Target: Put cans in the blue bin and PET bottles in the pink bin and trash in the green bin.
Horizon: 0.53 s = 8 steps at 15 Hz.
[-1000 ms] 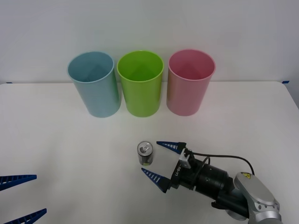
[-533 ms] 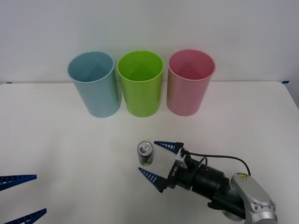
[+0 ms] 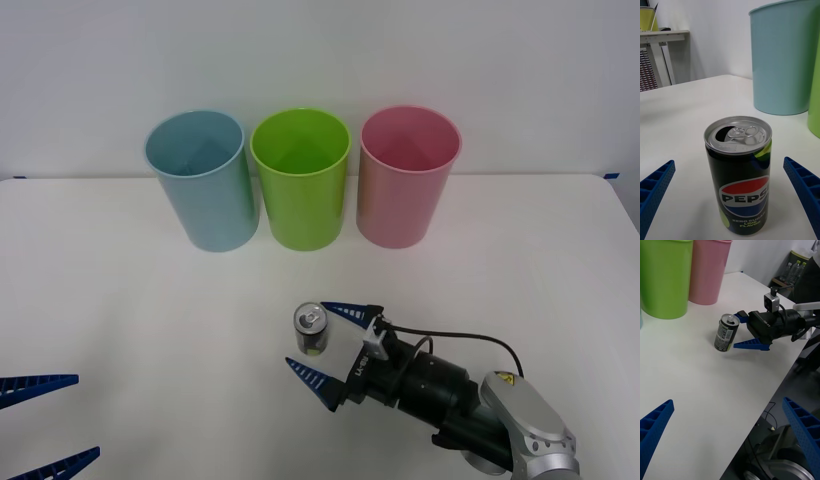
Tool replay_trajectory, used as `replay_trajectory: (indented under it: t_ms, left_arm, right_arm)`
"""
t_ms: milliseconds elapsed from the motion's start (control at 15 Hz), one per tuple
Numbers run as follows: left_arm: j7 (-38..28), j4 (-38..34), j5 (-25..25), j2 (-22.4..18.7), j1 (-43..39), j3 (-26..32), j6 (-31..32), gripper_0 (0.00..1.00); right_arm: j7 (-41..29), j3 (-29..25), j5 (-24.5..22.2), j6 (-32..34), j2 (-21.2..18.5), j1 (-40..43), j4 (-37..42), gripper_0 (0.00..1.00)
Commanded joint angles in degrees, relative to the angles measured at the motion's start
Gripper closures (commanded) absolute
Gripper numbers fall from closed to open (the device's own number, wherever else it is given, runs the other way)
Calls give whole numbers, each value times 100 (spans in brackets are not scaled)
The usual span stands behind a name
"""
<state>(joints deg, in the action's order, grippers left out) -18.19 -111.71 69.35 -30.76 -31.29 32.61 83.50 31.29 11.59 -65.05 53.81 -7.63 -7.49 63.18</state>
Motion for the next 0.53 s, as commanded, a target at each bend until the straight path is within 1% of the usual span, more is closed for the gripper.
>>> replay_trajectory:
  t_ms: [67, 333, 533]
  left_arm:
    - [0, 0, 0, 0, 0, 0, 0, 0]
    - [0, 0, 0, 0, 0, 0, 0, 0]
    - [0, 0, 0, 0, 0, 0, 0, 0]
  right_arm:
    - [0, 18, 1, -29, 25, -42, -7, 0]
    - [9, 45, 1, -222, 60, -104, 1, 0]
    - [18, 62, 1, -222, 60, -104, 1, 0]
